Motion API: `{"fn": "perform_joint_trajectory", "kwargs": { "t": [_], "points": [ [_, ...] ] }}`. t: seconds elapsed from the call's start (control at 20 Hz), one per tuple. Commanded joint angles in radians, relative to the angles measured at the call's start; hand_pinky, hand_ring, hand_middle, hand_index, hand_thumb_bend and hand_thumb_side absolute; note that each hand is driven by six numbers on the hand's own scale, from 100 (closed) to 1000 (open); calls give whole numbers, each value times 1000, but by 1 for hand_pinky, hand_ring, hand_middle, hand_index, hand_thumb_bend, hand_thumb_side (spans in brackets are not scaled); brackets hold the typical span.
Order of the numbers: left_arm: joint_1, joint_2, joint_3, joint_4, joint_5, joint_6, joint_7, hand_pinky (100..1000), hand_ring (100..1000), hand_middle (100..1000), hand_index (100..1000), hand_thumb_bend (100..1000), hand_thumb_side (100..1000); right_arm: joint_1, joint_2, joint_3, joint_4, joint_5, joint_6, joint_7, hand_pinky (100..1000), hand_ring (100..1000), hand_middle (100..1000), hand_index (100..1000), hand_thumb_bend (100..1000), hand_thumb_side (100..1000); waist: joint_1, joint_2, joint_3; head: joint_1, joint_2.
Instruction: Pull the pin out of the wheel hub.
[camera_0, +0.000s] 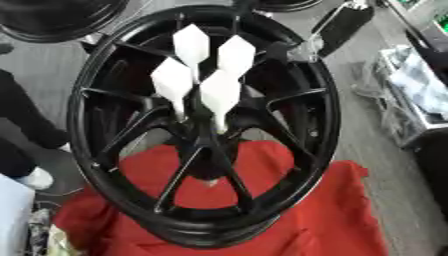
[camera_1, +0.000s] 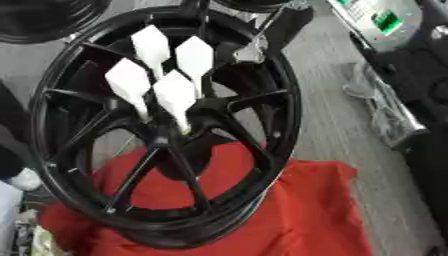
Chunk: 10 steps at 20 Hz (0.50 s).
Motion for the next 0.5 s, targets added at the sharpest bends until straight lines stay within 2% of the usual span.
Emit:
{"fn": "perform_joint_trajectory", "kwargs": {
  "t": [0.05,0.5],
  "points": [
    [-9,25,9,-18,5,-1,2,696,758,685,705,100,764,-27,-5,-14,21,1,-219,209,872,798,796,905,177,349,1,-25,3,-3,6],
    [-10,29,12,-22,11,-2,7,696,759,684,706,100,765,-37,10,7,55,-12,-256,227,880,799,801,911,152,346,-3,-15,23,-17,6]
  ]
}}
